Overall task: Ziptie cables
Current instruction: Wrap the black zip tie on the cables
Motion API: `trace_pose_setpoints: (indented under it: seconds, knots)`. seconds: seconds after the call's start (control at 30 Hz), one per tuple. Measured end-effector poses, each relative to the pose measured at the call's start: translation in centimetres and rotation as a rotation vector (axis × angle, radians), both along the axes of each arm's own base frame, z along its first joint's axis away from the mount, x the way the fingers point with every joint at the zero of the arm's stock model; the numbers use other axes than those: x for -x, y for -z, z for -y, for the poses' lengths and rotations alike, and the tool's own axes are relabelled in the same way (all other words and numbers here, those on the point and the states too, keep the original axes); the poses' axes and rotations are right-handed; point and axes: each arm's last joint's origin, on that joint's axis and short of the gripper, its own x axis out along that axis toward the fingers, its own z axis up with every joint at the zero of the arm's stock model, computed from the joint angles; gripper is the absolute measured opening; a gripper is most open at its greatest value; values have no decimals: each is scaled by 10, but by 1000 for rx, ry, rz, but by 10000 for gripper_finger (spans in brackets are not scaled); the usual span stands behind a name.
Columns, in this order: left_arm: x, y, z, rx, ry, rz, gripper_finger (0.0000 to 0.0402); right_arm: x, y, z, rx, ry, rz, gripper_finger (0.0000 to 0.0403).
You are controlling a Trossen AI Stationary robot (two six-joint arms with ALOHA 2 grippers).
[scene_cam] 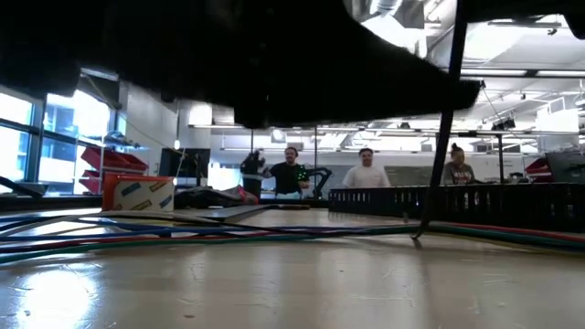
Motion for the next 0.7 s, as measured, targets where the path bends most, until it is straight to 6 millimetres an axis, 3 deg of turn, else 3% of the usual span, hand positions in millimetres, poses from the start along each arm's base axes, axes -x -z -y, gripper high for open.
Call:
trace_pose_setpoints:
  seconds: [0.2, 0.43, 0.7]
  knots:
    - [-10, 1, 6, 6, -1, 27, 87, 0, 0, 0, 2, -7, -3, 0]
    - [-7, -1, 13, -6, 11, 42, 8, 2, 0, -2, -4, -13, -3, 0]
    - [-3, -1, 18, 16, -39, 40, 0, 9, -4, 2, -29, -17, -70, 6]
